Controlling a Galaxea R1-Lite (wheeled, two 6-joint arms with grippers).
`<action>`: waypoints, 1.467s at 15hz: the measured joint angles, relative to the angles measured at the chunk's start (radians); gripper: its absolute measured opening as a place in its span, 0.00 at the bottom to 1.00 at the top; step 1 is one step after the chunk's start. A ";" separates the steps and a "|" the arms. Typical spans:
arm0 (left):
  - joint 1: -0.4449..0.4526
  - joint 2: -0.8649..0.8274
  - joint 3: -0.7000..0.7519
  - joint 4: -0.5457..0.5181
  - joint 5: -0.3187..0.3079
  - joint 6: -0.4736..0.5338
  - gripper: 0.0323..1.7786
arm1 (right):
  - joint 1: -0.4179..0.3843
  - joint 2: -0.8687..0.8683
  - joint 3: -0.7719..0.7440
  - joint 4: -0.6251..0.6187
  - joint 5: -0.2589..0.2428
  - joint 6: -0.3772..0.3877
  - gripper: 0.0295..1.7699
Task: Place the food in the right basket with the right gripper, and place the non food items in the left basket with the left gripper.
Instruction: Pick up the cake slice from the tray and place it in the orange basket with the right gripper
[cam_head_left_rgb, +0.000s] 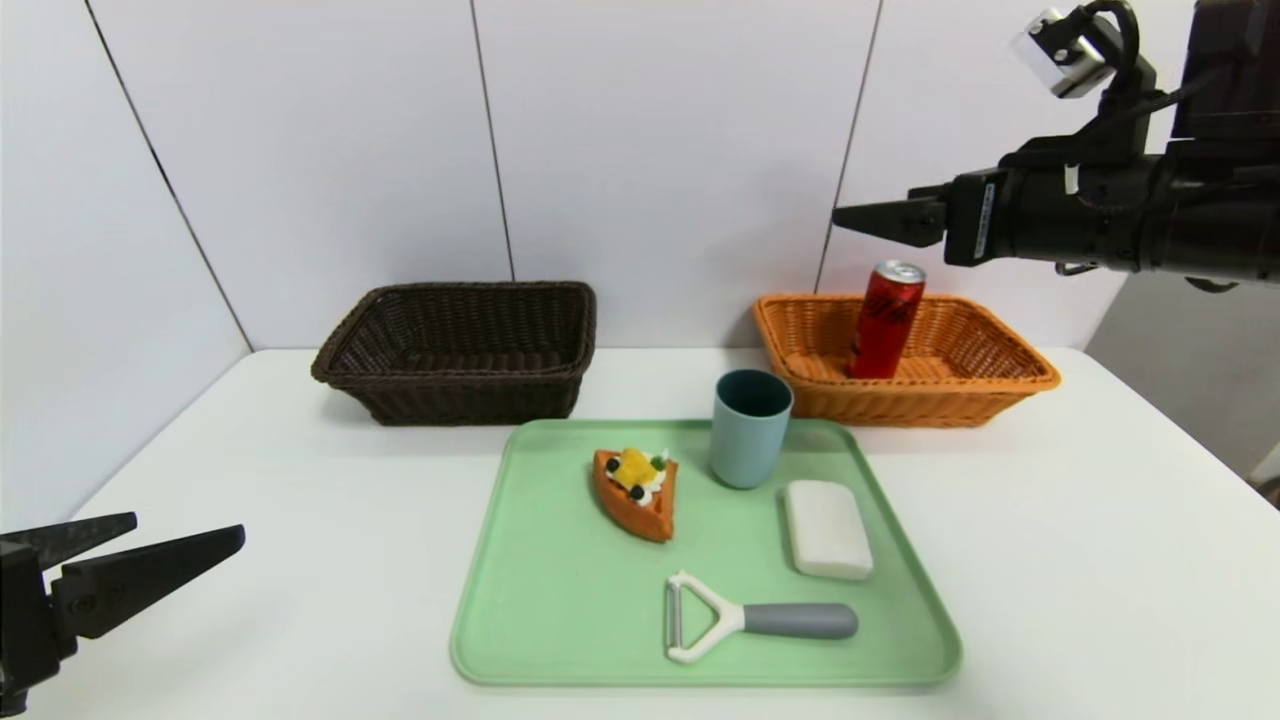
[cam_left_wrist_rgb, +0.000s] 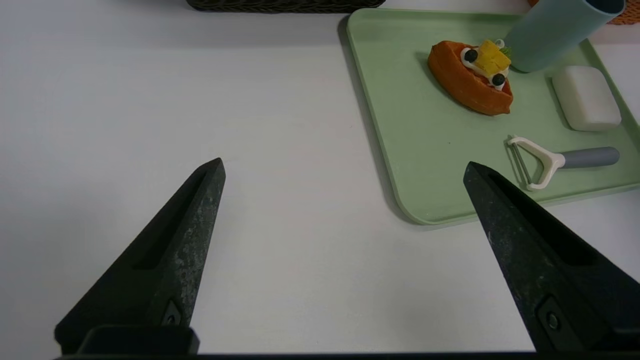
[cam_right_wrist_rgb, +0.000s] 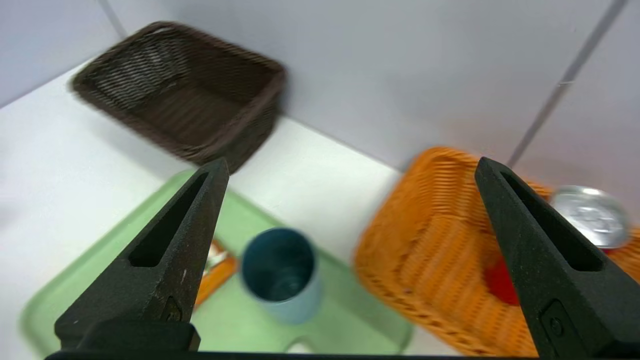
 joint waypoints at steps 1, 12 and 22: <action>0.000 -0.001 0.001 0.000 0.000 0.000 0.95 | 0.042 -0.010 0.003 0.021 -0.002 0.006 0.96; 0.000 -0.023 0.018 0.004 0.001 0.000 0.95 | 0.333 0.056 -0.100 0.213 -0.042 0.013 0.96; -0.001 -0.023 0.027 0.003 0.001 0.001 0.95 | 0.412 0.307 -0.579 0.696 -0.045 -0.065 0.96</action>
